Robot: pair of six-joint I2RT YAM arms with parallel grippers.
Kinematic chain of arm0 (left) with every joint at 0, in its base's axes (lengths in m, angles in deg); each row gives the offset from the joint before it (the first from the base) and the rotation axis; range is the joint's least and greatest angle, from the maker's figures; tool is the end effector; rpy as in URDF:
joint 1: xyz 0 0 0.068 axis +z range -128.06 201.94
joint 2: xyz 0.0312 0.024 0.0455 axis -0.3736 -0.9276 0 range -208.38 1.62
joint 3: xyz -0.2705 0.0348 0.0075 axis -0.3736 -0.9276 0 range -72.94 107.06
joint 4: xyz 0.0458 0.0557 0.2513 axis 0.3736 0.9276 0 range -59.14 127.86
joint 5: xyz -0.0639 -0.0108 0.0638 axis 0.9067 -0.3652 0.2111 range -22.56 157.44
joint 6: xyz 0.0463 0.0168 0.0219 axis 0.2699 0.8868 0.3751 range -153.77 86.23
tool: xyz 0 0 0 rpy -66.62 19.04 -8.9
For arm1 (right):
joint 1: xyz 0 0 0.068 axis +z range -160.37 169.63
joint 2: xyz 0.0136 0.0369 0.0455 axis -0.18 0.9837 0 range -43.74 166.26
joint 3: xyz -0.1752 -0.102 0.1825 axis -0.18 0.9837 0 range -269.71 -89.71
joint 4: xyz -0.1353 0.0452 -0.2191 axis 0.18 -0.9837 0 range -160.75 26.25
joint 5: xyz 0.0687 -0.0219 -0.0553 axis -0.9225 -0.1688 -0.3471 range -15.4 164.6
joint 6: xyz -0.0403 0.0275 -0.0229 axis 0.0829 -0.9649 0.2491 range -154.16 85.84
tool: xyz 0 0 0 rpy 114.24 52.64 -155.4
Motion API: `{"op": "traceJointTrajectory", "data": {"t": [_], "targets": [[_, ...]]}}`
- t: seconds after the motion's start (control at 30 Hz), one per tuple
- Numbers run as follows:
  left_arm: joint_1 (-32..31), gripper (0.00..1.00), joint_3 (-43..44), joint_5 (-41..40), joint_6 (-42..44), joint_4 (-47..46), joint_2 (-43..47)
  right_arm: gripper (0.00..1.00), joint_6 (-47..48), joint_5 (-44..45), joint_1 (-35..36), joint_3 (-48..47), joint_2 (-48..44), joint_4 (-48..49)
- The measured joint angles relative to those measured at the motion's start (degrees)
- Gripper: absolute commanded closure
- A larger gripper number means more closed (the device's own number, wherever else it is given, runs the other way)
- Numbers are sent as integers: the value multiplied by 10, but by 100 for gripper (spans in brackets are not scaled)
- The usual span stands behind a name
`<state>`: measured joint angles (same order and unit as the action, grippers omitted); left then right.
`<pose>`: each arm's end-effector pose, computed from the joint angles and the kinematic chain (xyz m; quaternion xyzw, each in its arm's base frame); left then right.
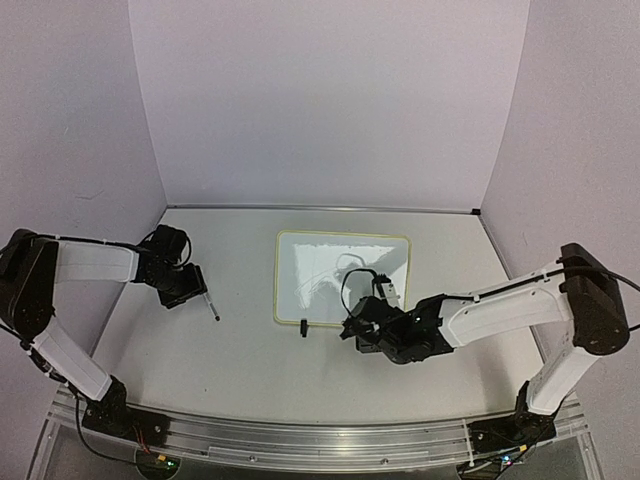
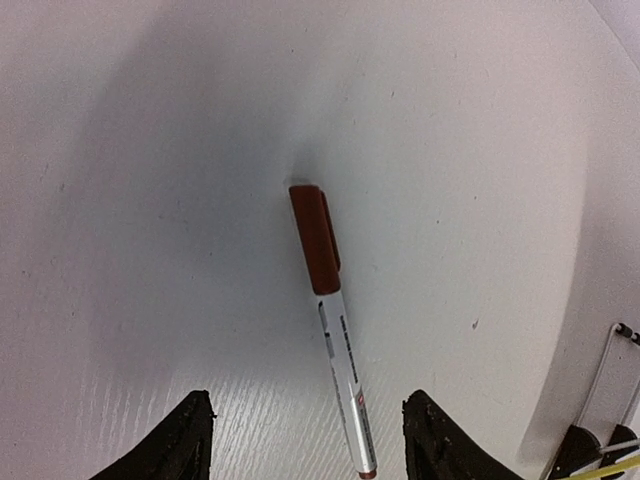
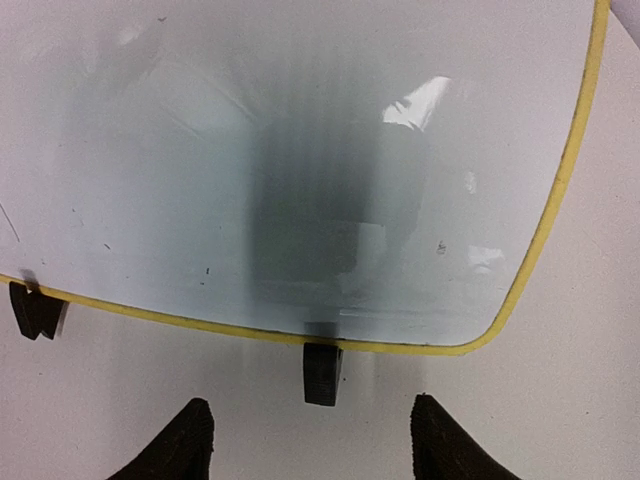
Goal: Write a sentence on the whiteboard
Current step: Pick up the whiteboard marker from the center of the board.
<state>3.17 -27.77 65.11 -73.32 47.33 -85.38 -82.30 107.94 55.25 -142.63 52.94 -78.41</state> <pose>0.2716 -0.0907 0.1652 -0.1790 0.9450 -0.1160 0.2480 0.1514 0.2865 0.1612 -0.0628 0.9230 0.0675 0.3737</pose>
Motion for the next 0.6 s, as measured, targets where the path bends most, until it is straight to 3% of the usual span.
{"op": "traceJointTrajectory", "data": {"t": [0.27,0.6], "targets": [[4,49,54,-27,7,1,-61,28,26,1,-11,45,-106,-8],[4,59,98,-39,10,15,-120,29,50,-28,-103,103,-147,-9]]}}
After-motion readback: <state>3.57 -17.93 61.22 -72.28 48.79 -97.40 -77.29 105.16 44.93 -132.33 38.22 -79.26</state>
